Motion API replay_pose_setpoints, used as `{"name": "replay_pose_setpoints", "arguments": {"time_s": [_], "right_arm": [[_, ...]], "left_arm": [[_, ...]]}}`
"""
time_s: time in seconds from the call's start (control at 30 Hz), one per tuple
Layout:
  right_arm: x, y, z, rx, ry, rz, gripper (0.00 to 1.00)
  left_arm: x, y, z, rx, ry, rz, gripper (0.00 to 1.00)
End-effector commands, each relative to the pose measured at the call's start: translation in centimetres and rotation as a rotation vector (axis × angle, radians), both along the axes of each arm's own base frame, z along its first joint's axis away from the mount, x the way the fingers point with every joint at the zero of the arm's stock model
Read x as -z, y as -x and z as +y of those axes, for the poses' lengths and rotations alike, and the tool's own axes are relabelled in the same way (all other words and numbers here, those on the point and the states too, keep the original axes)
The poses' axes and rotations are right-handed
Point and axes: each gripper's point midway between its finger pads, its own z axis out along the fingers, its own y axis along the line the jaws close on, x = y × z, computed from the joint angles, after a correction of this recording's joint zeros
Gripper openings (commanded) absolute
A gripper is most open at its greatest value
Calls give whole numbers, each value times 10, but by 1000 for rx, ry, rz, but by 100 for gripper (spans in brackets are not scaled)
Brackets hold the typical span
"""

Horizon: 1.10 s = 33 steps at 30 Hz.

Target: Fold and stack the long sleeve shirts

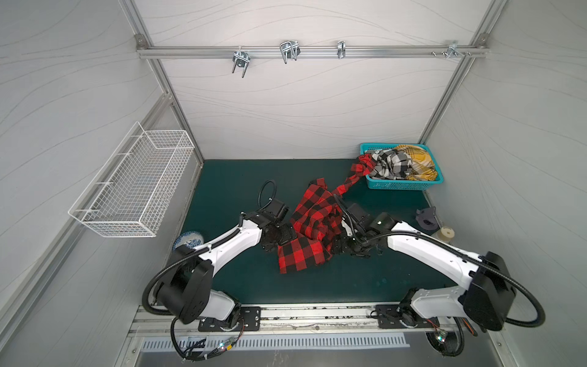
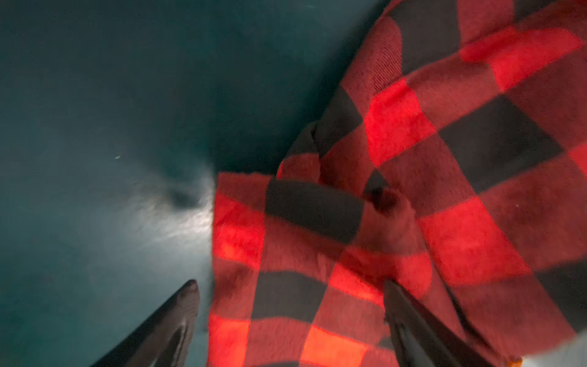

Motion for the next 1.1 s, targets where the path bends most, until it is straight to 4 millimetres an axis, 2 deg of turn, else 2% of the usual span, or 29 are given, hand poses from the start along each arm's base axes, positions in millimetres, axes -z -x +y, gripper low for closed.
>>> {"name": "replay_pose_setpoints", "arguments": {"time_s": [0.0,0.03,0.07,0.1,0.17,0.2,0.27,0.33,0.43,0.5,0.67,0.73,0.8,0.97,1.07], "right_arm": [[-3,-1,7,27,-24,8,86],[-2,-1,5,31,-14,8,86],[-1,-2,2,39,-3,8,86],[1,-2,0,46,6,8,86],[4,-3,-4,66,16,19,83],[4,-4,-4,71,6,26,81],[6,-9,-5,86,-8,39,78],[5,-15,-4,101,-28,36,77],[2,-26,4,111,-65,34,75],[3,-29,12,105,-75,44,73],[8,-27,39,57,-93,50,72],[7,-27,53,35,-134,46,73],[1,-27,70,-9,-183,20,76],[-26,-25,118,-123,-320,-66,87],[-30,-29,142,-140,-396,-72,89]], "left_arm": [[-9,-30,-14,-3,38,-65,83],[-5,-32,-15,5,35,-60,78],[-2,-33,-18,14,38,-50,69],[1,-34,-20,23,47,-41,53],[-3,-33,-24,34,62,-35,7],[-11,-34,-23,31,63,-42,0],[-42,-38,-25,30,87,-103,0],[-89,-43,-24,33,116,-207,0],[-167,-46,-12,43,109,-393,0],[-197,-42,-1,49,82,-460,0],[-243,-26,18,49,69,-576,0],[-264,-22,13,68,129,-632,0],[-277,-20,7,82,175,-645,0],[-302,-21,-2,80,253,-675,0],[-316,-23,-6,79,275,-696,0]]}}
